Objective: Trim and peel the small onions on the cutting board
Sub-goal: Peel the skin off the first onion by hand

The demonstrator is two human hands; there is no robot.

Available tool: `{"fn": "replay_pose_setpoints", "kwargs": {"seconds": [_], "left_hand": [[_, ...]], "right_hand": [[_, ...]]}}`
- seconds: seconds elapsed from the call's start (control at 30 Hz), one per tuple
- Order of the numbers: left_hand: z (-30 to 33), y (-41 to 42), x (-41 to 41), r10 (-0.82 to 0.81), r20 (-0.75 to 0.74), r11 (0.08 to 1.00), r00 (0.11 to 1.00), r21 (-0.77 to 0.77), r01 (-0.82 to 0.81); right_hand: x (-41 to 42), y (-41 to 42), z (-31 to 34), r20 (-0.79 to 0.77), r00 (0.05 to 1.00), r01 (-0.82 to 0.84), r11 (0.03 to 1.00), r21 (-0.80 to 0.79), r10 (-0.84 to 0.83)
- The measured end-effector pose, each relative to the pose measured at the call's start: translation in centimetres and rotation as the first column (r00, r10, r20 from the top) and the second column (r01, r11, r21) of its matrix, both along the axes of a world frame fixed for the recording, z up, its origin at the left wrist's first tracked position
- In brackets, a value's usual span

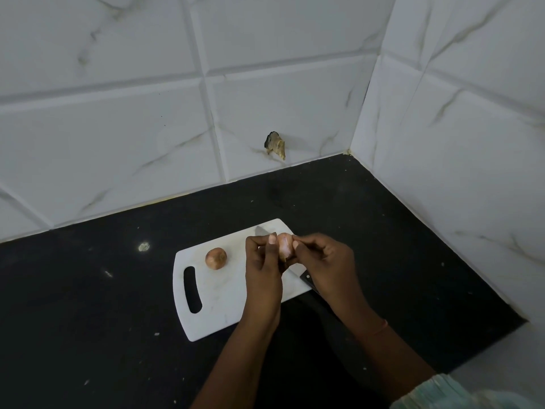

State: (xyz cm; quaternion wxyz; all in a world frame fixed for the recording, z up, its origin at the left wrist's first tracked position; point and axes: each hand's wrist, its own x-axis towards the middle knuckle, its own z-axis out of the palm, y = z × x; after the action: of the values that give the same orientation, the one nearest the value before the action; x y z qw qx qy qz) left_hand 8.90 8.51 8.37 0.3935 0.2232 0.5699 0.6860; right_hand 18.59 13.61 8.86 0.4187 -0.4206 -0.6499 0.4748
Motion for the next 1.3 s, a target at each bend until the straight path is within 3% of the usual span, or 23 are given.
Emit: {"fn": "replay_pose_setpoints", "kwargs": {"seconds": [0.27,0.63,0.83,0.97,1.3], "left_hand": [[0.3,-0.3,0.2,0.01,-0.072,0.999,0.997,0.046,-0.006],[0.7,-0.4,0.3,0.025,-0.063,0.997,0.998,0.08,-0.02],[0.5,-0.4,0.3,0.092,-0.11,0.994,0.99,0.061,-0.086],[1.2,-0.3,0.5,0.117,-0.123,0.992,0.985,0.066,-0.11],[1.9,-0.4,0.4,0.14,-0.298,0.99,0.944,0.06,-0.128]], "right_hand": [[0.2,0.2,0.2,-0.043,0.999,-0.028,0.999,0.021,0.029],[0.3,0.0,0.5,-0.088,0.995,-0.039,0.999,0.005,0.039],[0.1,-0.2,0.9,0.041,0.999,-0.014,0.994,0.109,0.01],[0.2,-0.6,1.5,0.027,1.0,-0.01,0.986,0.167,0.006],[0.1,-0.3,2.3,0.235,0.972,-0.079,0.95,0.303,0.006]]}}
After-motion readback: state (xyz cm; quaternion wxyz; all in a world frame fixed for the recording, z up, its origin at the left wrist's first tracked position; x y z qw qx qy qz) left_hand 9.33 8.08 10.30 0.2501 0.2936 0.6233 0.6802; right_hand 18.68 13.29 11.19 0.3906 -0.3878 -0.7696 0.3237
